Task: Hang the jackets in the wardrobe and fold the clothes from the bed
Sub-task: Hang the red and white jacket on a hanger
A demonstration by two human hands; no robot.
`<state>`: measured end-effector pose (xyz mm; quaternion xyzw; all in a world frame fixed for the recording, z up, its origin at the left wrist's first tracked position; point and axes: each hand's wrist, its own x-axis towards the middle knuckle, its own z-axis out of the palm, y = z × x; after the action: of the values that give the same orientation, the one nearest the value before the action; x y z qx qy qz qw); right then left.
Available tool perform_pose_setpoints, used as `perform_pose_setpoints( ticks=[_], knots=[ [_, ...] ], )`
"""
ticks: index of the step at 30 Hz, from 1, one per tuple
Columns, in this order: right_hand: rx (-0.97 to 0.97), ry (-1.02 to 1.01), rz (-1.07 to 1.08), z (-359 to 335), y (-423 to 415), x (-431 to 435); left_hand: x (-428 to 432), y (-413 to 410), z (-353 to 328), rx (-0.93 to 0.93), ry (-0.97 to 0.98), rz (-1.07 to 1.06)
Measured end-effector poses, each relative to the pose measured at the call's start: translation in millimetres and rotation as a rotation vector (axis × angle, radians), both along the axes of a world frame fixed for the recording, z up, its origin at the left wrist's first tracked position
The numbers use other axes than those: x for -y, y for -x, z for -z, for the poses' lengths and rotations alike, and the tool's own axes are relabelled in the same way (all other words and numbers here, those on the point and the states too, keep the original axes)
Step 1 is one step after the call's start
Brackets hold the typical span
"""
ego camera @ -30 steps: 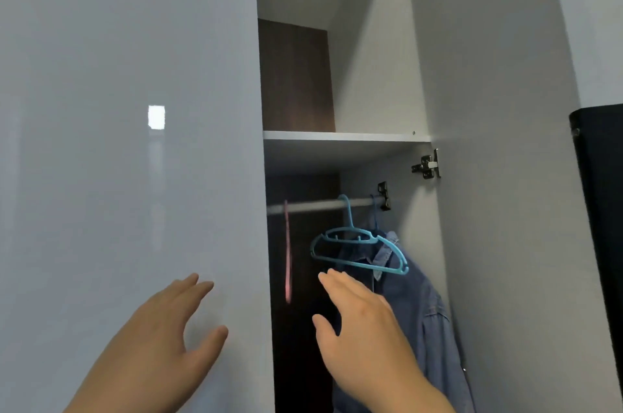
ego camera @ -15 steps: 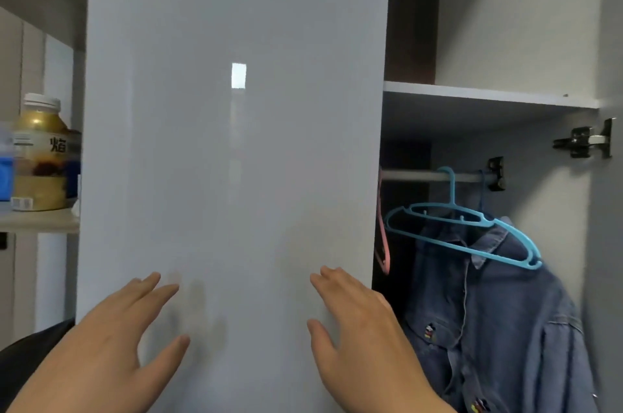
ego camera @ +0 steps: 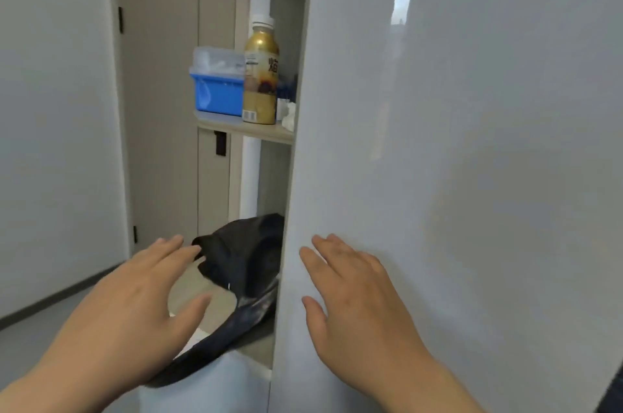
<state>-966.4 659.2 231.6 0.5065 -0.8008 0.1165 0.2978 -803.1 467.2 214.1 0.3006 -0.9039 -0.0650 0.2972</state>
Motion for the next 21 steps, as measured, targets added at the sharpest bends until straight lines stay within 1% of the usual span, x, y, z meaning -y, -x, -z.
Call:
perform_pose_setpoints(
  ticks=[3,6,9,15,21],
  knots=[
    [0.003,0.005,-0.065,9.1,-9.8,34.2,28.9,-29.9,11.5,0.022,-0.04,-0.08],
    [0.006,-0.019,-0.086,19.7,-17.3,63.0,52.8,-56.6,21.4,0.049,-0.041,-0.163],
    [0.061,-0.057,-0.147,34.0,-22.6,91.5,72.8,-77.9,35.0,0.061,-0.058,-0.224],
    [0.085,-0.123,-0.189,59.5,-30.5,153.9,117.9,-104.5,63.2,0.119,-0.079,-0.287],
    [0.134,-0.149,-0.245,100.4,-25.8,228.1,178.0,-110.3,95.1,0.236,-0.114,-0.35]
  ],
)
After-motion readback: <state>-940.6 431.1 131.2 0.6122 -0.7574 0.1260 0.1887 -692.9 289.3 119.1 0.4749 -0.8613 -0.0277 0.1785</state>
